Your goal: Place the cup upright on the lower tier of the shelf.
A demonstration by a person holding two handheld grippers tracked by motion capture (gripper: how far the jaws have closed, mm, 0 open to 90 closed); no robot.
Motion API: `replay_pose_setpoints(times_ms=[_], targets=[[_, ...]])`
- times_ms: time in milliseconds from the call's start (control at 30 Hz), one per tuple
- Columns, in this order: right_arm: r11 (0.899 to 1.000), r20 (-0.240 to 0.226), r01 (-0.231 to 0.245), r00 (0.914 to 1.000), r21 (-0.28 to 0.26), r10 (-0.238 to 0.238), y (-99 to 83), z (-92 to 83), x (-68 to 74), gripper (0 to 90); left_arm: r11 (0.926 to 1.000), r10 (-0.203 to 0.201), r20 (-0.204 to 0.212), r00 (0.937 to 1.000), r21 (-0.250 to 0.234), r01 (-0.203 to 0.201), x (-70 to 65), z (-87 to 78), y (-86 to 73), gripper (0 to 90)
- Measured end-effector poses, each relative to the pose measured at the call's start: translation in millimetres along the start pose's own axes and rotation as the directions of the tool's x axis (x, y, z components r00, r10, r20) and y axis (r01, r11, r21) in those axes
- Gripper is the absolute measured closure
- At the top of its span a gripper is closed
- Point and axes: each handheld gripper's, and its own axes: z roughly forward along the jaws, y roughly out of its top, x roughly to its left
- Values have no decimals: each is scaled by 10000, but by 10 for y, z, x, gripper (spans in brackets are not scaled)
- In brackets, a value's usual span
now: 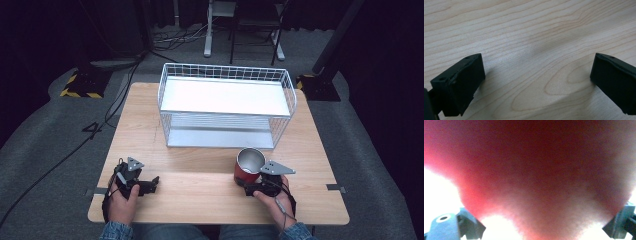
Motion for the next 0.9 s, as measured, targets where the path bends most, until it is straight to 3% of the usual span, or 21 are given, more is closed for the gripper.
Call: replay_pose_setpoints(times_ms=[233,900], targets=[[9985,252,524,9983,-131,-521,-3,-9,30,160,10000,6,1,10000,5,-6,0,0,0,0],[9986,194,401,9990,-340,-395,-3,-36,26,163,10000,1,1,10000,4,-1,0,0,0,0]])
